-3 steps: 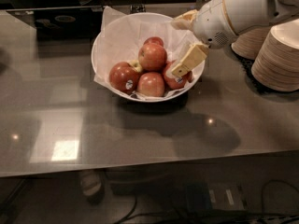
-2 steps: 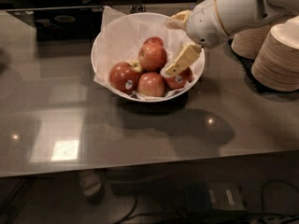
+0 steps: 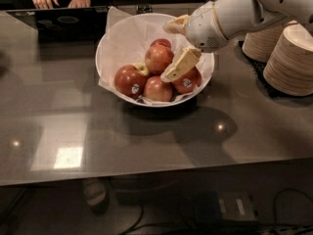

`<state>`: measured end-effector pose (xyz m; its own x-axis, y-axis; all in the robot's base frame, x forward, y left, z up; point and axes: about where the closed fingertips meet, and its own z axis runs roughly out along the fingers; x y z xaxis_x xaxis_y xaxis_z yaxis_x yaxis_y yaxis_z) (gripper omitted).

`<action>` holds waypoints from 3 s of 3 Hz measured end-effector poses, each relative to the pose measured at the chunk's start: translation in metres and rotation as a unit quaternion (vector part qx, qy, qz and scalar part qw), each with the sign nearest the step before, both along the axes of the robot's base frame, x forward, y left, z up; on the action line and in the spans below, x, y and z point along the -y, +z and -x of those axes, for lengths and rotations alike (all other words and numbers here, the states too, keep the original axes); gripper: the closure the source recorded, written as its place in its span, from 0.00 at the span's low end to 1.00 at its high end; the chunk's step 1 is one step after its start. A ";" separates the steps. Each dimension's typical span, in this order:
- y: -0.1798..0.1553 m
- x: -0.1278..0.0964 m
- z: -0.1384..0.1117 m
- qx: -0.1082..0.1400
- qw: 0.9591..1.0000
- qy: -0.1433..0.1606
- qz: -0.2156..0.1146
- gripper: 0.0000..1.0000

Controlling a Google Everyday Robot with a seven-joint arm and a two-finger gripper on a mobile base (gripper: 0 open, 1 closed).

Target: Pick apple from white bowl

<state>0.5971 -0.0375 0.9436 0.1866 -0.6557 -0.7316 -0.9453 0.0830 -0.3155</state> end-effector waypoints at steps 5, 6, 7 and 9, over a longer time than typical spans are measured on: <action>-0.017 -0.017 -0.011 -0.038 0.999 0.027 -0.027 0.30; -0.019 -0.017 -0.012 -0.040 0.998 0.026 -0.028 0.35; -0.020 -0.017 -0.013 -0.041 0.998 0.025 -0.029 0.38; -0.021 -0.016 -0.015 -0.041 0.998 0.022 -0.032 0.54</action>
Offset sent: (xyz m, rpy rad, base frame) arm 0.0115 0.0143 -0.0134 0.0684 0.0797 0.0606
